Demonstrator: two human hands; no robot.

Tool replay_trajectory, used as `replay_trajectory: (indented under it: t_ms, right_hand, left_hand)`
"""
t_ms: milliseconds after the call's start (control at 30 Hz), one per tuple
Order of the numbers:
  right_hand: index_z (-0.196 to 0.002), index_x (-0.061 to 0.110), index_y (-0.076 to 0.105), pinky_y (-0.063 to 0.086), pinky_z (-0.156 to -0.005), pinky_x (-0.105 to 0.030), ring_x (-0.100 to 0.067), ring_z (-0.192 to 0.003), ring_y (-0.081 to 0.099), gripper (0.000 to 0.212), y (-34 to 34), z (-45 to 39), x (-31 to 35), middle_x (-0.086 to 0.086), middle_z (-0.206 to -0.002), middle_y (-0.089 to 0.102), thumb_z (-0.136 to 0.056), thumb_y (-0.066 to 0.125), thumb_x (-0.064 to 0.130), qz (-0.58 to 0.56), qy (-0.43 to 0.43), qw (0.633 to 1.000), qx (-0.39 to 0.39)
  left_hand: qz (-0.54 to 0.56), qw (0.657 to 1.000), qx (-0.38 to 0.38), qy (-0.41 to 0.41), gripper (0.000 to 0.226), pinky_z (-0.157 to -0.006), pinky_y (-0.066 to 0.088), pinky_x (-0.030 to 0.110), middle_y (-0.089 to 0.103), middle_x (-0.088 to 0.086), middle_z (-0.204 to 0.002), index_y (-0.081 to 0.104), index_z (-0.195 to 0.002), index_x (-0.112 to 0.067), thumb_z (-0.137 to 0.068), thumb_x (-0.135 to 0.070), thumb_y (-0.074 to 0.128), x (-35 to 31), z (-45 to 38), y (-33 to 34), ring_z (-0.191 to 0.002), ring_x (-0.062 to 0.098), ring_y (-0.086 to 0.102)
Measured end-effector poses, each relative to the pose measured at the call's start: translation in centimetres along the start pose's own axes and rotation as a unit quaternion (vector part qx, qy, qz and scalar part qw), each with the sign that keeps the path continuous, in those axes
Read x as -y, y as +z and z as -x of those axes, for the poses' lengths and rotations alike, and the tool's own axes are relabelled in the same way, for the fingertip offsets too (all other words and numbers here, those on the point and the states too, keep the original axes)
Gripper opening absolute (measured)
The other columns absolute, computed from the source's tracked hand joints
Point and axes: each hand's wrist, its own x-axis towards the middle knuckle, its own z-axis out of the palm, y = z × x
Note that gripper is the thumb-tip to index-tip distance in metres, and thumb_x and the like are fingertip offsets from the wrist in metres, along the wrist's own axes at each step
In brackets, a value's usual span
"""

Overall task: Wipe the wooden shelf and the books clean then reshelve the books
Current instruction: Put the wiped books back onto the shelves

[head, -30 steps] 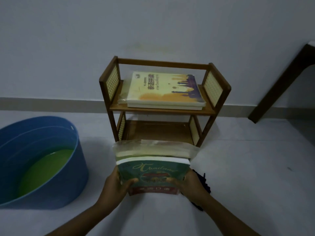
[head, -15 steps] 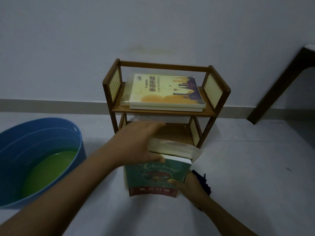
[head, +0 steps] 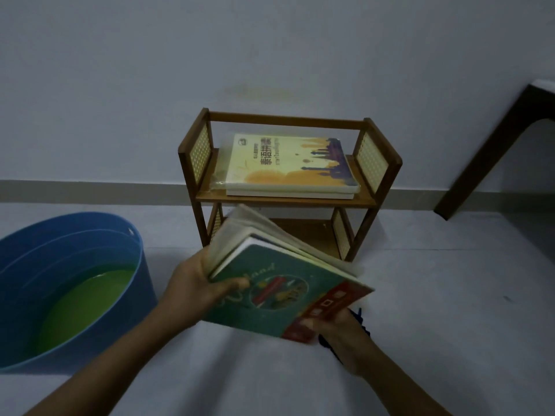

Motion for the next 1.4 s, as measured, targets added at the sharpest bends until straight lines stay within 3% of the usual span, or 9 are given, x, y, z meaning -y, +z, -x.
replay_trajectory:
  t_ms: [100, 233, 333, 400, 567, 833, 1033, 1167, 1400]
  right_hand:
    - [-0.122, 0.005, 0.056, 0.051, -0.092, -0.055, -0.036, -0.109, 0.064, 0.055, 0.0, 0.7, 1.0, -0.019, -0.116, 0.068, -0.073, 0.069, -0.015, 0.025, -0.056, 0.998, -0.004]
    - [-0.105, 0.018, 0.065, 0.058, -0.083, -0.044, -0.025, -0.096, 0.07, 0.041, -0.4, 0.2, -0.4, -0.008, -0.102, 0.074, -0.075, 0.07, -0.01, 0.166, -0.074, 0.978, -0.105]
    - [-0.104, 0.016, 0.062, 0.059, -0.065, -0.023, -0.008, -0.083, 0.072, 0.042, -0.5, -0.4, -1.8, -0.002, -0.095, 0.072, -0.076, 0.068, -0.014, 0.214, -0.081, 0.966, -0.123]
    - [-0.107, 0.014, 0.06, 0.057, -0.063, -0.02, -0.015, -0.09, 0.071, 0.043, -0.5, -0.8, -2.6, -0.001, -0.097, 0.07, -0.076, 0.065, -0.016, 0.235, -0.088, 0.96, -0.124]
    - [-0.116, 0.008, 0.059, 0.06, -0.075, -0.029, -0.021, -0.097, 0.069, 0.044, -1.5, -1.9, -4.2, -0.007, -0.106, 0.07, -0.076, 0.067, -0.011, 0.265, -0.079, 0.953, -0.123]
    - [-0.128, 0.015, 0.046, 0.054, -0.089, -0.052, -0.026, -0.109, 0.065, 0.059, -2.1, -1.7, -3.6, -0.011, -0.119, 0.066, -0.076, 0.073, 0.003, 0.228, -0.064, 0.97, -0.05]
    - [-0.129, 0.018, 0.042, 0.056, -0.087, -0.044, -0.022, -0.106, 0.067, 0.053, -3.5, -3.0, -1.1, -0.007, -0.121, 0.066, -0.085, 0.07, 0.016, 0.192, -0.034, 0.98, -0.047]
    - [-0.126, 0.013, 0.049, 0.058, -0.083, -0.037, -0.026, -0.103, 0.068, 0.043, -3.6, -6.0, 2.5, -0.01, -0.117, 0.069, -0.087, 0.067, 0.012, 0.199, -0.062, 0.977, -0.054]
    - [-0.124, 0.014, 0.051, 0.056, -0.084, -0.047, -0.028, -0.104, 0.065, 0.042, -4.0, -15.4, 6.0, -0.007, -0.114, 0.065, -0.086, 0.068, 0.013, 0.298, -0.059, 0.941, -0.15]
  left_hand:
    - [0.075, 0.995, 0.001, -0.067, 0.084, -0.061, 0.058, 0.019, 0.075, -0.013, -0.093, 0.065, -0.098, -0.019, -0.038, -0.077, 0.073, 3.1, 1.4, 0.1, -0.081, 0.01, 0.073]
    - [0.063, 0.992, 0.004, -0.114, 0.064, -0.067, 0.059, 0.02, 0.073, -0.021, -0.094, 0.069, -0.091, -0.034, -0.044, -0.078, 0.069, 7.5, 2.9, 1.2, -0.086, 0.006, 0.072]
    - [0.066, 0.987, 0.012, -0.149, 0.069, -0.069, 0.057, 0.017, 0.071, -0.029, -0.093, 0.068, -0.091, -0.036, -0.043, -0.086, 0.064, 10.3, 3.8, 2.1, -0.089, 0.0, 0.069]
    - [0.065, 0.986, 0.021, -0.151, 0.079, -0.069, 0.056, 0.013, 0.069, -0.034, -0.092, 0.061, -0.098, -0.03, -0.043, -0.088, 0.061, 11.7, 4.4, 2.5, -0.089, -0.005, 0.068]
    - [0.058, 0.986, 0.012, -0.156, 0.061, -0.068, 0.056, 0.014, 0.071, -0.03, -0.088, 0.063, -0.097, -0.028, -0.058, -0.074, 0.067, 13.9, 4.6, 3.1, -0.091, 0.005, 0.07]
    - [0.08, 0.983, 0.081, -0.145, 0.086, -0.071, 0.057, 0.02, 0.071, -0.023, -0.103, 0.059, -0.107, -0.016, -0.048, -0.077, 0.072, 14.6, 3.4, 2.7, -0.098, 0.009, 0.069]
    - [0.001, 0.976, 0.155, -0.154, 0.027, -0.071, 0.06, 0.028, 0.076, -0.01, -0.093, 0.059, -0.1, -0.019, -0.078, -0.021, 0.075, 12.8, -2.3, 3.2, -0.086, 0.01, 0.073]
    - [-0.068, 0.98, 0.111, -0.152, 0.026, -0.064, 0.049, 0.013, 0.064, -0.016, -0.079, 0.051, -0.086, -0.036, -0.086, -0.017, 0.068, 11.8, -7.5, 4.6, -0.074, -0.001, 0.063]
    - [-0.026, 0.976, 0.007, -0.218, 0.018, -0.084, 0.054, 0.038, 0.061, -0.004, -0.083, 0.055, -0.08, -0.021, -0.087, -0.008, 0.065, 13.6, -14.9, 6.9, -0.094, 0.022, 0.062]
